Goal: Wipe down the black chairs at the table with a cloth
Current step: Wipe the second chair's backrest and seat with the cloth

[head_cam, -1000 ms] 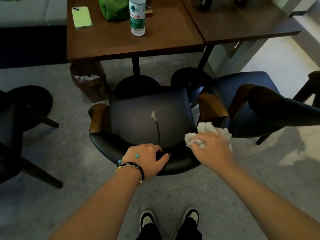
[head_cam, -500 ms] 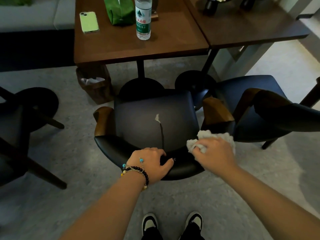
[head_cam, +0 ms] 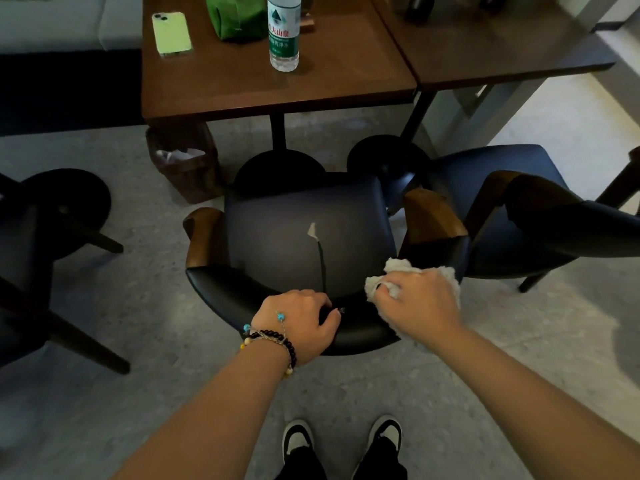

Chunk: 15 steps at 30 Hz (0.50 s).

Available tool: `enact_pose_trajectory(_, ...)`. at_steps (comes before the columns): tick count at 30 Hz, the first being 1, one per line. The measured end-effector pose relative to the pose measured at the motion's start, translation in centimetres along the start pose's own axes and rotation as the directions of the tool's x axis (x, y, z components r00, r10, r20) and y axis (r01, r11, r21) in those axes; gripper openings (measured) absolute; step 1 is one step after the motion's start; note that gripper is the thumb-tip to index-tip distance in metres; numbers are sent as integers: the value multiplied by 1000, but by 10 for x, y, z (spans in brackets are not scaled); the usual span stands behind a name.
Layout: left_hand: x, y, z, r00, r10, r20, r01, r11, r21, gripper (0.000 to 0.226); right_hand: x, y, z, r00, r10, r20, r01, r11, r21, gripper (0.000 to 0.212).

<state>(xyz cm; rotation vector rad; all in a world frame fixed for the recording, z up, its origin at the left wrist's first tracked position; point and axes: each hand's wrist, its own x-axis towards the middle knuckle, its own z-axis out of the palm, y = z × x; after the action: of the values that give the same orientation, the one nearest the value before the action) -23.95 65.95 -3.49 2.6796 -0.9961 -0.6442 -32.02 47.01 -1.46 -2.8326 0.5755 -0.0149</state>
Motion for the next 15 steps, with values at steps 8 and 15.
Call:
enact_pose_trajectory(8,-4,-2,0,991,-24,-130,-1,982,-190,32,-11,-28,-2,983,153,105,-180,929,323,13)
enact_pose_trajectory(15,-9,7,-8,980,-130,-148,-17,695,-719,23,2,-29,-15,897,216,386,-441,513,736,40)
